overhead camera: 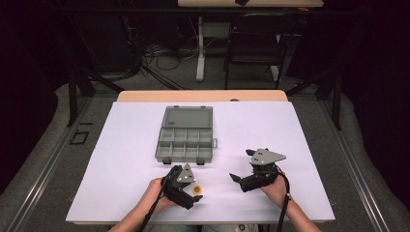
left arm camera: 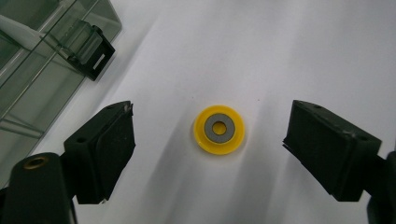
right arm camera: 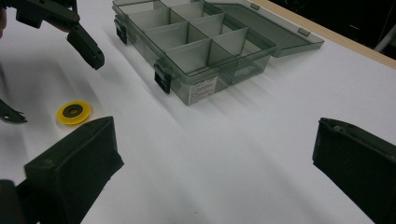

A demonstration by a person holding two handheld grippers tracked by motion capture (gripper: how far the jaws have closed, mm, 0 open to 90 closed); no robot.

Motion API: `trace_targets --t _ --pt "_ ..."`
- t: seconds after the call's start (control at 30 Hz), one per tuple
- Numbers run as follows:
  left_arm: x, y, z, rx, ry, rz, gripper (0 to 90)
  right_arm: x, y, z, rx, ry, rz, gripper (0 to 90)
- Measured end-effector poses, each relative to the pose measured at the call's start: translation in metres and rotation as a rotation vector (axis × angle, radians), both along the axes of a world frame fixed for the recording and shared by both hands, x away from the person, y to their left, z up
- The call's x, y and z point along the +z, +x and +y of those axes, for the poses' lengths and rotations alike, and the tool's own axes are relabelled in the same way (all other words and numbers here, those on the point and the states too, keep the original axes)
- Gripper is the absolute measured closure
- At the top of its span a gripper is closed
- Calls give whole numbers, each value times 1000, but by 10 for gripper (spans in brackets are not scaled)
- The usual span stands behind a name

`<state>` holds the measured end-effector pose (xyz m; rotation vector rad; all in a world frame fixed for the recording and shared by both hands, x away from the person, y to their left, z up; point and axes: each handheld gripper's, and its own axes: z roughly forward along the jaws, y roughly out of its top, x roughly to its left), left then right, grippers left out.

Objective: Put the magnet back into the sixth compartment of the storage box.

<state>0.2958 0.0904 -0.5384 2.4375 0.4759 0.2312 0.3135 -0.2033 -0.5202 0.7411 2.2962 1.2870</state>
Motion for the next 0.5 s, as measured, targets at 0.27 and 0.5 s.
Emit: trace_targets --t 0.27,0.5 --pt "-4 1 0 -13 15 14 367 -1 0 0 3 -3 0 0" --pt "-6 1 -2 -36 10 42 504 -2 1 1 4 -11 5 0"
